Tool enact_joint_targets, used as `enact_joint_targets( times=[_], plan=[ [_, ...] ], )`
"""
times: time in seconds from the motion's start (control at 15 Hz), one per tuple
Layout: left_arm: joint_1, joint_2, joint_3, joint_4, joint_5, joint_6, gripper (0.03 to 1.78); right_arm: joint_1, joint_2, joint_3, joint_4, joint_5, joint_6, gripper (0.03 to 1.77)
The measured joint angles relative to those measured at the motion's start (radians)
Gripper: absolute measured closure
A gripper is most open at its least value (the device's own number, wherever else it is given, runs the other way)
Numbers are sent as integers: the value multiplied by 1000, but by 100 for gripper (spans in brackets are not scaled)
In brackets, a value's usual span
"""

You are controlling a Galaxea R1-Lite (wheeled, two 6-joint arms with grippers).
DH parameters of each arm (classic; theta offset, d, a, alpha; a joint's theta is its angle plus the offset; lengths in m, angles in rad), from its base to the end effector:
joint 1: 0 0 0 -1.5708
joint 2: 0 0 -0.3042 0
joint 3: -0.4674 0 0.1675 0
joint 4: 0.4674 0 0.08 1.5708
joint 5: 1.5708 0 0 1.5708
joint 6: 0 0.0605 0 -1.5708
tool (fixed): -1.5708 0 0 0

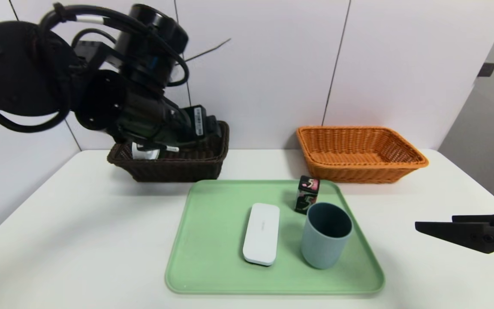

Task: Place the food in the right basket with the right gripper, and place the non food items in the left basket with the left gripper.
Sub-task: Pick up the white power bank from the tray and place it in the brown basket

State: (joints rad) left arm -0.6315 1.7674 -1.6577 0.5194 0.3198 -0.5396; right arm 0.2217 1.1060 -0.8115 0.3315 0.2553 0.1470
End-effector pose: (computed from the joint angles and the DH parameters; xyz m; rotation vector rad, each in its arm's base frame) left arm 0.2755 -0.1780 0.2761 -0.2321 0.6207 -0.1406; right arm 0.1341 0.0459 0.2196 0.1500 0.6645 0.4140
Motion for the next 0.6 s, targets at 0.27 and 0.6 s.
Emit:
enact_joint_targets(
  times=[0.27,0.6],
  plan=[
    [-140,47,64,-1,61,-52,13,0,0,9,2,-1,0,9],
    [-218,141,73,-1,113,-47,12,0,-1,17,2,0,0,9]
  ],
)
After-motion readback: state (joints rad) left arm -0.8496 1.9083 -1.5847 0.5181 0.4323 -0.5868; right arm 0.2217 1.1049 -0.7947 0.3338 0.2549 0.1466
